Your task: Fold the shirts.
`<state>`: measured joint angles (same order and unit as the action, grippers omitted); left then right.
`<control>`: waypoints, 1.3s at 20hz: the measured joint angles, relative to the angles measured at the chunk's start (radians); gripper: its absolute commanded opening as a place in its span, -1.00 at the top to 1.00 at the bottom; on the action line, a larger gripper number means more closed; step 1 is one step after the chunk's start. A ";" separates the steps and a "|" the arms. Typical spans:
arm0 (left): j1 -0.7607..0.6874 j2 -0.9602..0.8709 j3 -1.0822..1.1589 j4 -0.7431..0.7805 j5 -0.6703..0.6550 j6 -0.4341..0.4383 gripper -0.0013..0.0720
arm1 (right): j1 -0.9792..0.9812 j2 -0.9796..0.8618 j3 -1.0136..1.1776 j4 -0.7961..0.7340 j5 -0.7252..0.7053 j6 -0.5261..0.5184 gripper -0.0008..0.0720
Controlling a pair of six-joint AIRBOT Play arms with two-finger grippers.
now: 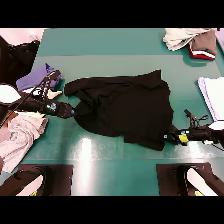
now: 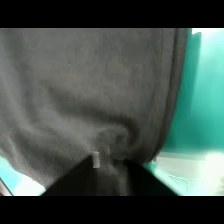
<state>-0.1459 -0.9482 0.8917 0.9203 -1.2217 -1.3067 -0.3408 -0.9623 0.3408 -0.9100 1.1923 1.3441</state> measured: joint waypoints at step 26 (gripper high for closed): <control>0.000 0.054 1.225 0.041 0.321 -0.128 0.91 | -0.176 0.076 1.772 0.002 0.081 0.077 0.92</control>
<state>-0.1459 -0.8940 2.1170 0.9611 -0.9005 -1.4345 -0.5167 -0.8860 2.1124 -0.9077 1.2736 1.4216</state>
